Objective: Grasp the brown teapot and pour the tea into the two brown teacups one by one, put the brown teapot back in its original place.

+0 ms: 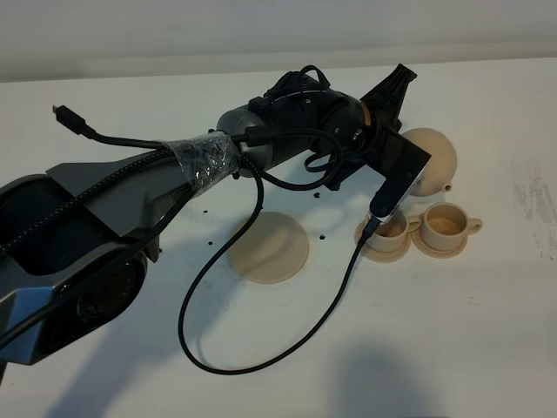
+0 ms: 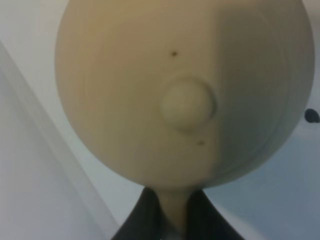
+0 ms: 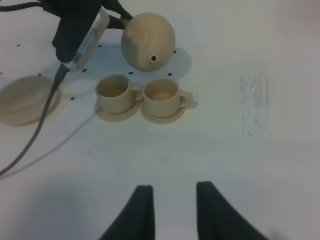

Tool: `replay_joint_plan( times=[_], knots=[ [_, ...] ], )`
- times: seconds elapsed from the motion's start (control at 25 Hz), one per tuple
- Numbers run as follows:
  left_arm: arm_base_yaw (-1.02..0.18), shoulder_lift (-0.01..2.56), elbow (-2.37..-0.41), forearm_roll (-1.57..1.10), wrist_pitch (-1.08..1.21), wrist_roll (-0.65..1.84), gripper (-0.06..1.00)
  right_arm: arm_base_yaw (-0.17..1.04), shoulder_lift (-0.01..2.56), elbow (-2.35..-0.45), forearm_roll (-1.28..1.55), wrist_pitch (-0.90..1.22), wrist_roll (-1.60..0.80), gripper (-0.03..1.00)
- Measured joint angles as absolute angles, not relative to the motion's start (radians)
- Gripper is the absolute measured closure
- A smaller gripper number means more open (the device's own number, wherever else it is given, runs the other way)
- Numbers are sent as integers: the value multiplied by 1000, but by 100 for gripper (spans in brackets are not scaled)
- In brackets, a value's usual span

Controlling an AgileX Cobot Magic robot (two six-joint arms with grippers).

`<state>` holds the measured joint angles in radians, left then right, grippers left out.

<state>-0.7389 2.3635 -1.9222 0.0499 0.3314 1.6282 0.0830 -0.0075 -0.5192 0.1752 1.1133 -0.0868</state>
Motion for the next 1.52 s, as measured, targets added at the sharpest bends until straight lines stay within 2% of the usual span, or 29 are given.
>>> replay_joint_plan(
  times=[0.4, 1.12, 1.52],
  knots=[
    [-753, 2432, -1922, 85, 184, 1632, 86, 83, -8, -519, 175, 1113, -87, 76],
    [-767, 2436, -1922, 123, 154, 1754, 86, 83, -8, -519, 175, 1113, -88, 76],
    [-767, 2436, -1922, 173, 58, 1784, 86, 83, -8, -519, 175, 1113, -87, 76]
  ],
)
